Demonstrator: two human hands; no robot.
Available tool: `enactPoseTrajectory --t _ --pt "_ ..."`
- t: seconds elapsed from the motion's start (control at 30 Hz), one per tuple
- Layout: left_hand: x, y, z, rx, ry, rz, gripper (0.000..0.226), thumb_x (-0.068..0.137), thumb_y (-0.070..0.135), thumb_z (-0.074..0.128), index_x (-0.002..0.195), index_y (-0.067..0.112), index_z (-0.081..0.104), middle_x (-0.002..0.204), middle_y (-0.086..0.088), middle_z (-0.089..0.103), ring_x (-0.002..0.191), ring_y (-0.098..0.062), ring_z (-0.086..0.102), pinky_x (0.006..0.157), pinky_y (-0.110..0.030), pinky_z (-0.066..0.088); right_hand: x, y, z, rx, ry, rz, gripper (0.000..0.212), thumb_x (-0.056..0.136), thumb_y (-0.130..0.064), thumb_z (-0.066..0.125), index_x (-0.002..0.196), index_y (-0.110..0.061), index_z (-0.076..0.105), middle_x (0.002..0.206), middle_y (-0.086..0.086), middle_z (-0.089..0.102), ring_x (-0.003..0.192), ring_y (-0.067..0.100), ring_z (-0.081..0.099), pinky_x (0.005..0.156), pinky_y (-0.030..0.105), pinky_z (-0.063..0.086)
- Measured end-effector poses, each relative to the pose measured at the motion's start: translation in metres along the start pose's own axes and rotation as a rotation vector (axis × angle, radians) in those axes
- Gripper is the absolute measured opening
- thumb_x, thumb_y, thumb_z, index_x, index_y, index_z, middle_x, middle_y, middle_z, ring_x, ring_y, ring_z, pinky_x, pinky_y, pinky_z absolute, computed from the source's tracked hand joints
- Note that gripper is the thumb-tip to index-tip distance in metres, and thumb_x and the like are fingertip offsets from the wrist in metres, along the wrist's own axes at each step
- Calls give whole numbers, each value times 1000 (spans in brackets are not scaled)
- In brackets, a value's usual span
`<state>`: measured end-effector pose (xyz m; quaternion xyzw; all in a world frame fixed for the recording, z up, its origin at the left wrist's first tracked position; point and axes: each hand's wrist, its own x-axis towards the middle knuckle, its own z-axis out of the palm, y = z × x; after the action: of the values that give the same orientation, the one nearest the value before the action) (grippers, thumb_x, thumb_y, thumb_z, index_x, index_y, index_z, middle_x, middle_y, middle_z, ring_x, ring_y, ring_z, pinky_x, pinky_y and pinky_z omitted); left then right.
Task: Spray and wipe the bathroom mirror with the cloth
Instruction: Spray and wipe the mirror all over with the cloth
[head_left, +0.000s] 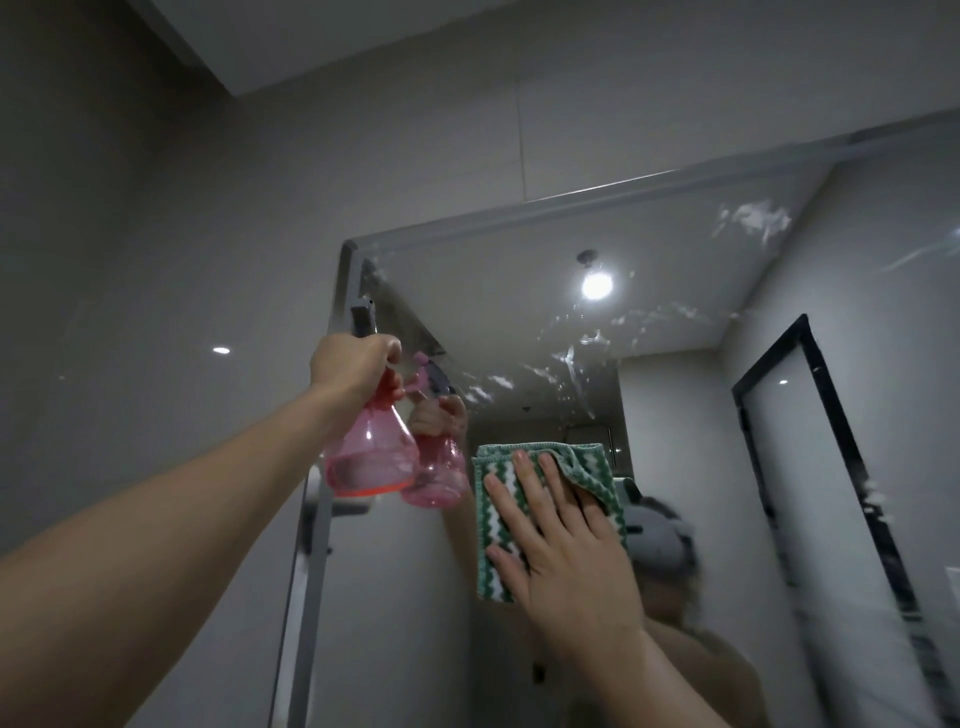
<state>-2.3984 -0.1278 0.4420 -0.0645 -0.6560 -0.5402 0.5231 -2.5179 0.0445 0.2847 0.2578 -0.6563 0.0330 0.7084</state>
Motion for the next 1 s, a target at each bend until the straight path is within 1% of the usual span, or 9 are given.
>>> enactPoseTrajectory --t 0.13,0.33,0.43,0.53,0.7,0.8,0.87,0.93,1.0 --pt "-4 5 6 72 -36 69 23 83 -1 53 60 0 53 43 -6 53 38 -18 52 52 -31 47 1 -2 -1 19 -1 6 58 88 -48 34 138 -25 51 147 6 42 134 22 38 86 37 51" --pt "-32 15 36 -24 -230 84 17 84 -4 52 69 4 48 36 0 47 30 -14 44 43 -25 40 1 -2 -2 19 -5 32 59 86 -48 34 139 -25 50 147 5 43 133 21 40 87 35 50" --pt "-52 19 52 -71 -314 79 15 80 -7 51 67 1 48 37 -5 44 29 -17 41 40 -23 37 2 -4 -3 25 -28 42 61 84 -44 37 138 -20 48 146 7 44 130 23 47 91 38 40" --pt "-71 23 64 -91 -402 85 14 78 -7 52 65 -1 51 36 -5 44 30 -19 41 41 -24 38 1 -5 -5 10 -27 32 57 82 -44 41 130 -19 59 139 9 53 125 25 53 91 36 32" --pt "-89 23 72 -41 -512 109 27 81 -6 51 55 3 51 35 -4 47 29 -17 42 43 -26 40 1 -6 -8 -6 -49 26 79 63 -56 68 131 -17 56 134 7 56 113 24 58 91 34 39" --pt "-97 17 71 -49 -523 122 19 80 -6 54 64 5 54 37 -3 49 30 -17 43 44 -27 41 2 -6 -11 -19 55 -6 59 65 -51 65 116 -21 68 122 4 64 110 21 57 88 31 35" --pt "-105 13 68 -111 -539 116 19 81 -8 54 69 6 57 37 -1 47 30 -15 42 38 -22 39 3 -6 -15 -14 76 18 53 69 -47 52 110 -20 71 114 1 69 100 19 65 89 32 44" --pt "-112 9 64 -194 -545 96 20 83 -10 52 72 5 58 38 -1 46 30 -14 40 35 -20 38 4 -7 -15 22 52 79 61 69 -42 37 117 -17 64 113 1 69 103 18 62 82 30 54" --pt "-116 4 60 -265 -527 55 22 83 -13 50 70 3 56 39 -6 43 31 -15 37 34 -19 37 2 -6 -13 20 17 84 66 70 -41 35 129 -14 48 124 3 64 116 19 49 86 32 52"
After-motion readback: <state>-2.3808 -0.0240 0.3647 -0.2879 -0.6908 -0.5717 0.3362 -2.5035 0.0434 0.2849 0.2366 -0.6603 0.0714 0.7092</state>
